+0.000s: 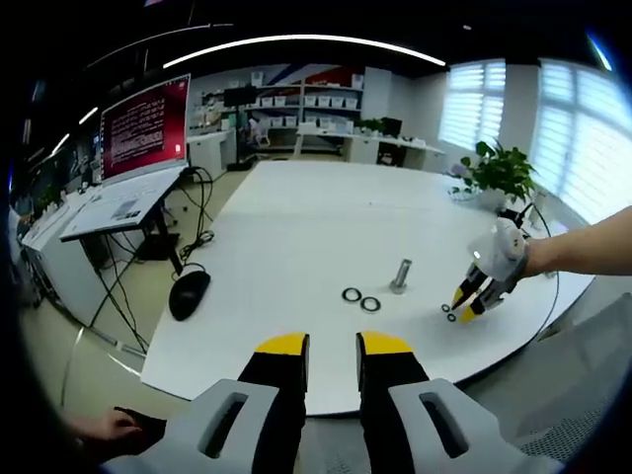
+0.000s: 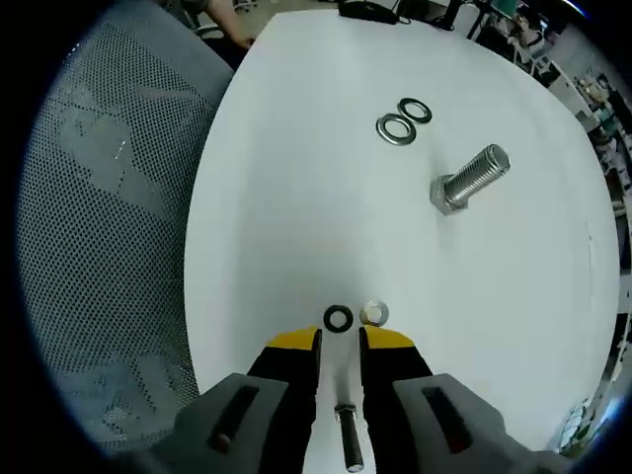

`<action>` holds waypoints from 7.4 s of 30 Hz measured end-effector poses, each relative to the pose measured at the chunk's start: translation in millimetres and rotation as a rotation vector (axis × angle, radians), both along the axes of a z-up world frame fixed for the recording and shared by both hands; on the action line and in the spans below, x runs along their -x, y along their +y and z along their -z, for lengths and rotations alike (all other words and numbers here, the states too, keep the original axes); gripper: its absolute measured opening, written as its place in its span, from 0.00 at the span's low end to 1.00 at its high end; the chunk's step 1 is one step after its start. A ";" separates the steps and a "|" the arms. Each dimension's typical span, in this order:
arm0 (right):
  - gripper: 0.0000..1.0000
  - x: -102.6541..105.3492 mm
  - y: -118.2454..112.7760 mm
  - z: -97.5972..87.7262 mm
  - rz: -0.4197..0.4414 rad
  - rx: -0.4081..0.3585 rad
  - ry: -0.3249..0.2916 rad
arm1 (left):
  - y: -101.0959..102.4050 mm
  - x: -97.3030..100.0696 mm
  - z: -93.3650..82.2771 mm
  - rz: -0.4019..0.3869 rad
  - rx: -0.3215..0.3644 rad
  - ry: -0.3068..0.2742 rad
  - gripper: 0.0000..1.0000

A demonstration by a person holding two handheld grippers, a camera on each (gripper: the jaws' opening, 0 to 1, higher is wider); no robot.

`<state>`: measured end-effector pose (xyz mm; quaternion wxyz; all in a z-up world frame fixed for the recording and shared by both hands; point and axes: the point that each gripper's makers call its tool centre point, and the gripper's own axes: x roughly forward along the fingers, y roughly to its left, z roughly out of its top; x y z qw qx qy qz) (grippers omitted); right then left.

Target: Place the washer onto the threaded stud by aligning its center hole with the stud, sliding it down to the base, and recovering from edge contact or off-axis alignment until the washer reaches the visible bottom stop.

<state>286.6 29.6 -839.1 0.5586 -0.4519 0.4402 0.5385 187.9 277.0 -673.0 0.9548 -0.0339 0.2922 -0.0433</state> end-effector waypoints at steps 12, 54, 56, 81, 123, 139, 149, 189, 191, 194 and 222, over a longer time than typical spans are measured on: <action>0.17 2.1 3.8 3.1 0.029 -0.001 0.017 | 1.1 -0.8 -1.3 -0.009 0.005 -0.009 0.16; 0.15 4.3 11.6 3.1 0.051 -0.070 -0.011 | 1.3 -0.8 -4.3 -0.021 0.027 -0.030 0.14; 0.15 4.4 12.2 3.2 0.059 -0.059 -0.017 | 1.7 -1.1 -4.9 -0.025 0.031 -0.035 0.14; 0.14 5.9 -39.1 -107.8 0.241 -0.262 -0.074 | 0.2 -1.0 -4.2 -0.017 0.036 -0.031 0.14; 0.14 -0.3 -74.0 -60.7 0.222 -0.066 -0.072 | 2.5 -0.2 -4.2 -0.035 0.044 -0.029 0.14; 0.14 -0.3 -78.3 -37.8 0.205 -0.009 -0.069 | 1.3 -0.2 -3.1 -0.027 0.043 -0.023 0.14; 0.13 0.0 -76.4 -5.5 0.191 0.042 -0.045 | -0.1 0.3 -1.4 -0.018 0.040 -0.012 0.14; 0.16 -31.2 -110.0 0.0 0.506 -0.171 0.047 | 2.0 0.4 -0.9 -0.028 0.034 -0.008 0.14; 0.17 -34.3 -109.3 -0.4 0.511 -0.173 0.035 | 1.9 0.4 -0.6 -0.028 0.034 -0.006 0.14; 0.17 -38.4 -107.2 -0.6 0.507 -0.179 0.019 | 2.4 0.3 -0.5 -0.029 0.032 -0.005 0.14; 0.15 -37.7 -99.7 -15.2 0.502 -0.230 -0.050 | 2.7 0.5 0.5 -0.027 0.030 0.000 0.13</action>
